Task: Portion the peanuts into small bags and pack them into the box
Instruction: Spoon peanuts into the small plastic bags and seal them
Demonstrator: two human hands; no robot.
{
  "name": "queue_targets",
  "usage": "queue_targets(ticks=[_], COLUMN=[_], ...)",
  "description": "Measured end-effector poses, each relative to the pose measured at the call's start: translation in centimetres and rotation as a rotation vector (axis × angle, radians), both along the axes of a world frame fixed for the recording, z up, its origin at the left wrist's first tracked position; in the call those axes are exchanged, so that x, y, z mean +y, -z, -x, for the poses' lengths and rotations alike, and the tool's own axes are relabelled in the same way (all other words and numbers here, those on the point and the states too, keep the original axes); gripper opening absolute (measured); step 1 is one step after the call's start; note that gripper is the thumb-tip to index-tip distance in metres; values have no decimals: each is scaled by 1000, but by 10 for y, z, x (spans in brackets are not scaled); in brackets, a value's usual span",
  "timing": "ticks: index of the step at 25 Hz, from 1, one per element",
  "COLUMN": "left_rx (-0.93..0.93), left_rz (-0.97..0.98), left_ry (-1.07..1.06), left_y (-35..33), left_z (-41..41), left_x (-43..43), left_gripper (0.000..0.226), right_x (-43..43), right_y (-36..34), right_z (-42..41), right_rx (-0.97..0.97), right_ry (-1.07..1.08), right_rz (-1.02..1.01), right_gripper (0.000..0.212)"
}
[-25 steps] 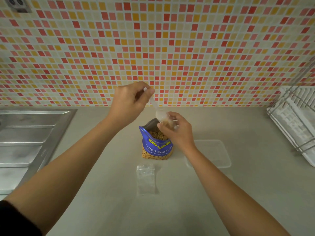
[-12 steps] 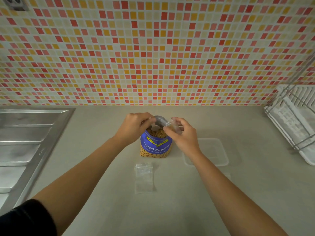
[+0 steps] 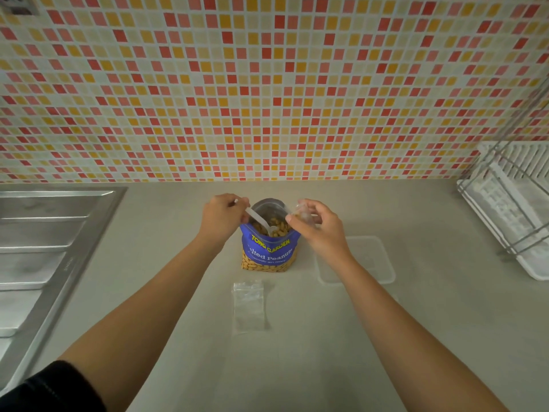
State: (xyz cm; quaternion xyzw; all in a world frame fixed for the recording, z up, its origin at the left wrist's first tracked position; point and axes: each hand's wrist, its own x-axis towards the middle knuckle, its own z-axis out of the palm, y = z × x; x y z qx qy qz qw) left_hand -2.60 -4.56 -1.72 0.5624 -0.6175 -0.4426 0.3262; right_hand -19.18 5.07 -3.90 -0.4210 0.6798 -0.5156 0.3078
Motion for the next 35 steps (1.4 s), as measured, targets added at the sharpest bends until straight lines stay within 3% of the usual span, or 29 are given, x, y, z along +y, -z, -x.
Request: queue_targets(ticks=[3,12,23,30,35], left_rx=[90,201,321,239,-16], left_rz=[-149,-226,-270,-172,144], left_ry=[-106,-273,-271,-139,129], left_y=[3,11,-12,-62,-96], left_z=[3,-6,-23,-7,12], left_x=[-1,-19,-44,-52,-35], left_gripper=[28,24,16,19,21], right_x=[-1,1,1,-10,-15], right_y=[1,-3,-11,-18,-19], right_z=[-3,6,2,-15,-27], right_rx=[0,21,445,381,249], right_ry=[-7,4,-33,-48,1], right_rz=[-21,-40,-106,-116,-61], right_gripper=[45,47,59,58,48])
